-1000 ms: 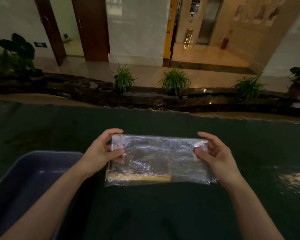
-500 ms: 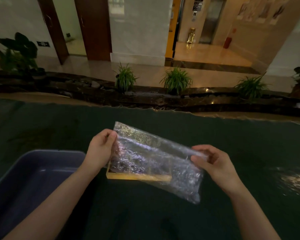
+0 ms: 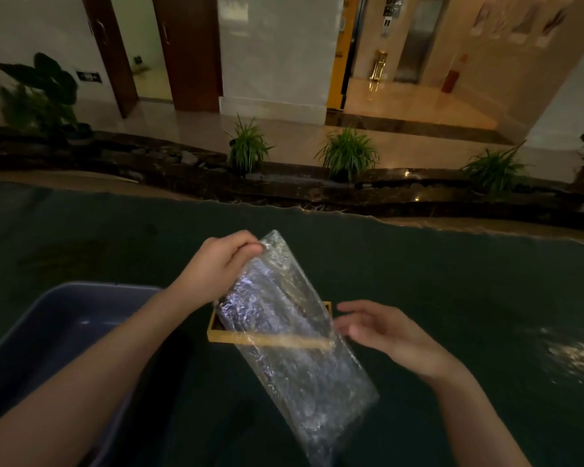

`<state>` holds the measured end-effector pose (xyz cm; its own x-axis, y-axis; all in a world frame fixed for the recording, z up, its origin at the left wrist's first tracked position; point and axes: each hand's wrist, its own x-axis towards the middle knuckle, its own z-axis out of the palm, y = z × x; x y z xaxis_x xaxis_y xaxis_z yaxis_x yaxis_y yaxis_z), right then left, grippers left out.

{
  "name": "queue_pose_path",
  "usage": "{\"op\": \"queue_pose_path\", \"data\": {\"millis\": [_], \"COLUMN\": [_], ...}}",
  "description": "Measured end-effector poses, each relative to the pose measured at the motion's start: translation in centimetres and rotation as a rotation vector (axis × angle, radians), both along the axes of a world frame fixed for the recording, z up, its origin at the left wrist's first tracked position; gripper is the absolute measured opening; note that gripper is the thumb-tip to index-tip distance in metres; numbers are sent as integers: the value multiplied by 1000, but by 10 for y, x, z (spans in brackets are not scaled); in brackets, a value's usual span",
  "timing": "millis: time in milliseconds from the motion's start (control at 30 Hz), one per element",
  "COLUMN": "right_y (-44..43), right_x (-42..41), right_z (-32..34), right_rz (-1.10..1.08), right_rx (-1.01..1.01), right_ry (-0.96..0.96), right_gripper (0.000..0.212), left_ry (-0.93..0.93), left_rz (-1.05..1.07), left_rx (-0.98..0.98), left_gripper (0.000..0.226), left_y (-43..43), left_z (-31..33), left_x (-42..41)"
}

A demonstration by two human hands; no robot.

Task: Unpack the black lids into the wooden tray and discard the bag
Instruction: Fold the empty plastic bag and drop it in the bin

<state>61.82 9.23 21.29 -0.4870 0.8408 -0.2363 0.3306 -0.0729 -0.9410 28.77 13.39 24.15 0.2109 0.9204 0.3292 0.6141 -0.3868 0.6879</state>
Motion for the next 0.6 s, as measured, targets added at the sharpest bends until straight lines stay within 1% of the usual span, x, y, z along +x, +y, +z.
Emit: {"op": "queue_pose_path", "data": {"millis": [33, 67, 133, 167, 200, 233, 267, 300, 333, 367, 400, 467, 533, 600], "right_y": [2, 4, 9, 12, 14, 16, 19, 21, 23, 25, 27, 29, 30, 31], "right_x": [-11, -22, -38, -43, -46, -48, -50, -52, -54, -56, -58, -64, -67, -66], "right_z": [1, 2, -1, -2, -4, -5, -5, -5, -5, -5, -4, -1, 2, 5], "right_rz": [36, 57, 38, -4, -64, -134, -202, -258, -306, -348, -384, -429, -437, -412], "right_rx": [0, 17, 113, 163, 192, 198, 200, 206, 212, 216, 222, 232, 243, 201], "right_ry": [-9, -10, -2, 17, 49, 97, 146, 190, 216, 230, 238, 254, 264, 294], "right_gripper": [72, 63, 30, 18, 13, 11, 10, 11, 13, 17, 24, 33, 27, 21], "left_ry": [25, 54, 126, 146, 98, -38, -245, -464, -648, -747, -773, -716, -687, -717], "left_rz": [-49, -84, -91, -53, 2, 53, 76, 66, 11, -57, -130, -214, -179, -107], "left_rx": [2, 5, 46, 77, 85, 44, -50, -187, -349, -505, -620, -735, -719, -653], "left_gripper": [14, 13, 15, 23, 38, 54, 70, 84, 94, 97, 93, 73, 54, 30], "left_y": [2, 5, 11, 15, 18, 19, 19, 17, 15, 12, 8, -3, -9, -9], "left_z": [7, 13, 25, 30, 33, 35, 35, 34, 30, 22, 13, -3, -13, -17], "left_x": [7, 13, 20, 20, 18, 15, 13, 10, 8, 8, 11, 22, 30, 30]}}
